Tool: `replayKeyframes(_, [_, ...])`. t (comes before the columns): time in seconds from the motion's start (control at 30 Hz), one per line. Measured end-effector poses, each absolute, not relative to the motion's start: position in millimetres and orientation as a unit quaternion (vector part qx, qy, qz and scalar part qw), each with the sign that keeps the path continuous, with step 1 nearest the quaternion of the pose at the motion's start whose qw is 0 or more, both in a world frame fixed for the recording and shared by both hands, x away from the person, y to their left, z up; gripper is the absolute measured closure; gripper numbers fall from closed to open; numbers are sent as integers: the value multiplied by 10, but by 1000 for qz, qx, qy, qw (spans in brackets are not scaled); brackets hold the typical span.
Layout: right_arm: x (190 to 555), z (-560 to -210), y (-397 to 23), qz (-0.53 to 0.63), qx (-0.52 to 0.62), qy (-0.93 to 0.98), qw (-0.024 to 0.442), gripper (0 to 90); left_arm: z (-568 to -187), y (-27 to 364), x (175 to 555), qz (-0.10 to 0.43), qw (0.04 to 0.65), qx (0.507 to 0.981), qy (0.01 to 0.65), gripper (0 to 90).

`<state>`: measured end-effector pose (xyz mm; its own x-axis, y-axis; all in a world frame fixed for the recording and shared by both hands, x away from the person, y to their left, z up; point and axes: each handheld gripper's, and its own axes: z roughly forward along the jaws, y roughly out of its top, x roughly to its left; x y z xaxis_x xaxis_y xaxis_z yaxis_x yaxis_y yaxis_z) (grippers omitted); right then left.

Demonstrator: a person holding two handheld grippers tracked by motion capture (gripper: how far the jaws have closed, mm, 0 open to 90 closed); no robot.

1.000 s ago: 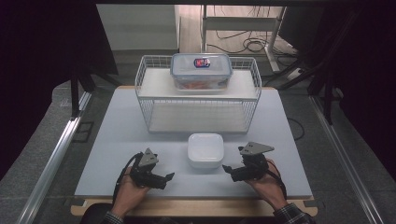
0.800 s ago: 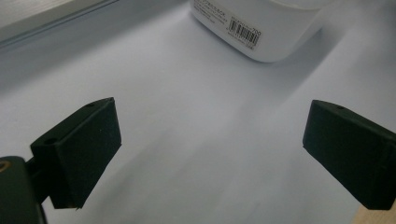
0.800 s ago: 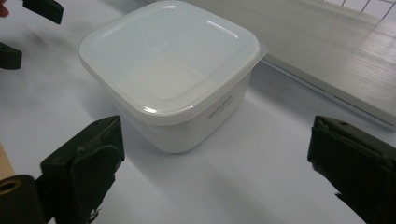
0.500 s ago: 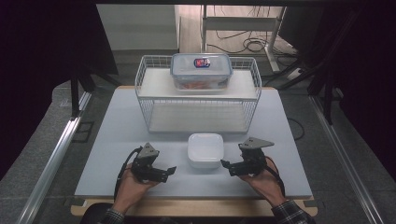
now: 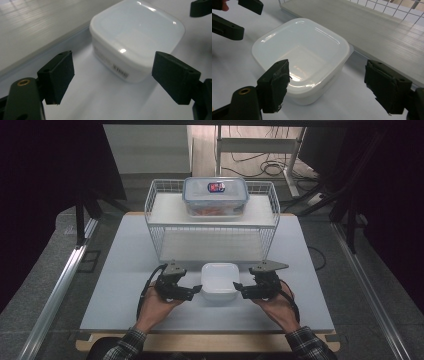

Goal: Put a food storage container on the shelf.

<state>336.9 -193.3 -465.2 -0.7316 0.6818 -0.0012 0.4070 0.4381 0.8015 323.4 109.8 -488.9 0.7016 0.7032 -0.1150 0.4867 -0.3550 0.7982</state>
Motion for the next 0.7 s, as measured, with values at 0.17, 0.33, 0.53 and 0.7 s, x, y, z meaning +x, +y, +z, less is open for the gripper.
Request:
replayKeyframes(0.17, [3458,-4662,-1878,407,317,841,163,258,-4913,962,3359,119,429,820,360,185])
replayKeyframes(0.33, [3542,-4717,-1829,406,319,843,151,264,-4958,900,3443,112,428,822,359,186])
replayKeyframes(0.53, [3624,-4796,-1791,399,325,848,126,245,-5000,885,3533,80,440,819,360,163])
replayKeyframes(0.7, [3668,-4826,-1807,406,340,844,92,234,-5028,859,3548,48,448,820,353,162])
